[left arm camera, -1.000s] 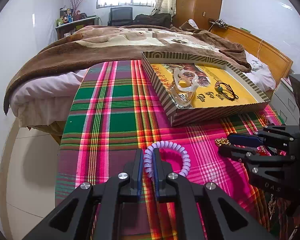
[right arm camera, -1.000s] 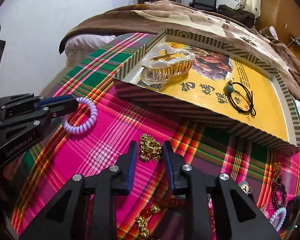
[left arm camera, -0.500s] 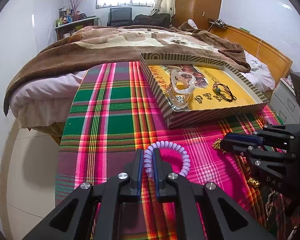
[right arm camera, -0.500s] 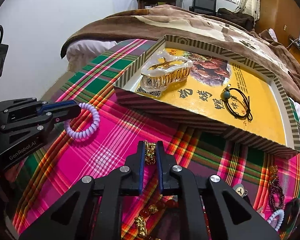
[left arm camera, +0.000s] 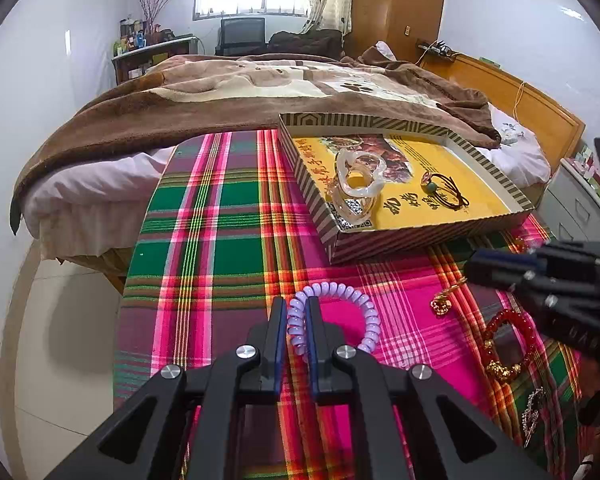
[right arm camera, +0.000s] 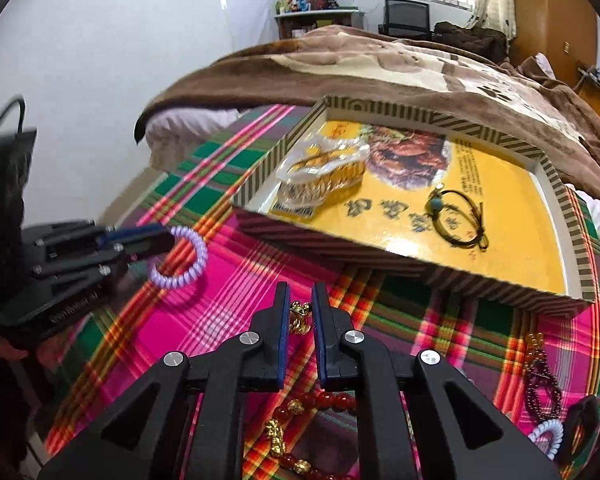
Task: Organize jewelry
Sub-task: 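Carry the coil and gold chain into the yellow box and open both grippers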
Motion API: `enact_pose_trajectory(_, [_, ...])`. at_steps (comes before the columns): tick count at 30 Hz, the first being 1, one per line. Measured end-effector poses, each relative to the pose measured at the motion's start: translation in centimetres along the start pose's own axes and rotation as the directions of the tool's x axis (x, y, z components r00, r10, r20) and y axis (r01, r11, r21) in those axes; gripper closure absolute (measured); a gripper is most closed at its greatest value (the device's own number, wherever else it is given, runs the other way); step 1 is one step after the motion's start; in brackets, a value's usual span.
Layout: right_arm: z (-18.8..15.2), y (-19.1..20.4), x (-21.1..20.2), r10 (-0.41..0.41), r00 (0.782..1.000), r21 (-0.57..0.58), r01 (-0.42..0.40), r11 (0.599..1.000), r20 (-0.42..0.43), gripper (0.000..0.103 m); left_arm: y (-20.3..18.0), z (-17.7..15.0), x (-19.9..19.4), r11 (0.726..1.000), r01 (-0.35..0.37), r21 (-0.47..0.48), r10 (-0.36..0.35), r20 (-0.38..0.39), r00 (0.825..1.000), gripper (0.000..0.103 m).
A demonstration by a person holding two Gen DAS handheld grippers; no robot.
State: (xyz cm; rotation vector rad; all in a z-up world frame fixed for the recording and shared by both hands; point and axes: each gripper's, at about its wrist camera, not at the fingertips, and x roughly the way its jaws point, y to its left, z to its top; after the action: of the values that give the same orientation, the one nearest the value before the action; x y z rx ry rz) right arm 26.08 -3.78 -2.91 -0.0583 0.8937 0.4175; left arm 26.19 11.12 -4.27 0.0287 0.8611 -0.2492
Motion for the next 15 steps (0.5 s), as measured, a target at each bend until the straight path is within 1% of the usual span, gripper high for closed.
enact_pose_trajectory(2, [0.2,-0.4,-0.4,-0.002,1.0,0.007,0.002,1.0,0.009,0.092,-0.1,0.2,-0.2,1.0,0.004,-0.004,-0.004,0.006,1.0,0.094])
enact_pose_trajectory(4, [0.5,-0.9,-1.0,0.019,1.0,0.024,-0.02,1.0,0.018,0.092,-0.3,0.4,-0.4,1.0,0.005,0.002,-0.005,0.01,1.0,0.094])
enact_pose_trajectory(9, [1.4,-1.6,-2.7,0.034,0.998,0.037,-0.036,0.999,0.06,0.092,-0.9,1.0,-0.8,1.0,0.022,0.014,-0.022,0.017,1.0,0.094])
enact_pose_trajectory(15, [2.7,-2.8,-4.0,0.01,0.997,0.041,-0.014,0.999,0.082,0.092,-2.5,3.1,-1.3,0.998,0.036,0.052,-0.037,0.034,0.999,0.094])
